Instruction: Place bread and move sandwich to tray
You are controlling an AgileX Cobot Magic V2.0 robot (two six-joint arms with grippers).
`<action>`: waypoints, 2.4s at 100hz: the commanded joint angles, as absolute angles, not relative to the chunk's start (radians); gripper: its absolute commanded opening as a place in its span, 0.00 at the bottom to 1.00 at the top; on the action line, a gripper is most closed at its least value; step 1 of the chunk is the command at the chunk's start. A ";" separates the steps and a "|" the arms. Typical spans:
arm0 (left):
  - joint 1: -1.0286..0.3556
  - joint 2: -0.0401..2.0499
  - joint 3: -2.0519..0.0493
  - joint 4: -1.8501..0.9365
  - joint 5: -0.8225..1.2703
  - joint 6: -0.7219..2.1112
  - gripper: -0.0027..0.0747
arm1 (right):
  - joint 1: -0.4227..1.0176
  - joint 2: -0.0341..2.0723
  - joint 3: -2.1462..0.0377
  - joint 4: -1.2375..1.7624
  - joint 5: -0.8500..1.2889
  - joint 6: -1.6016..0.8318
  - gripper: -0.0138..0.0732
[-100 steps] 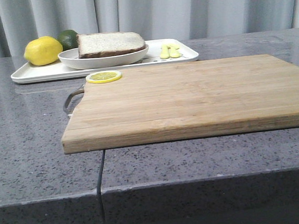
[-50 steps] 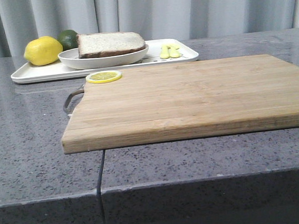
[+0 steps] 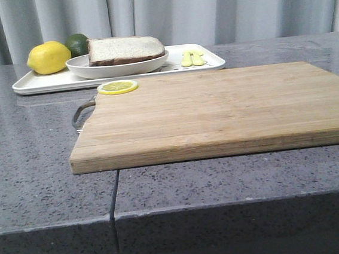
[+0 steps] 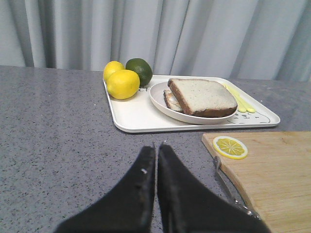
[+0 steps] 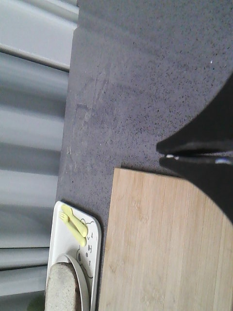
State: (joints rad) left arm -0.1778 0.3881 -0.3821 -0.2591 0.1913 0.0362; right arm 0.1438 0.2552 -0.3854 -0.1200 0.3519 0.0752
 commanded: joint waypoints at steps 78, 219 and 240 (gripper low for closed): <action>0.042 -0.003 0.018 -0.038 0.115 0.034 0.01 | 0.138 0.265 -0.411 -0.134 0.269 0.078 0.02; 0.042 -0.037 0.018 -0.030 0.103 0.034 0.01 | 0.138 0.080 -0.195 -0.132 0.194 0.076 0.08; 0.042 -0.036 0.018 -0.030 0.101 0.034 0.01 | 0.137 -0.024 -0.022 -0.075 0.111 0.076 0.08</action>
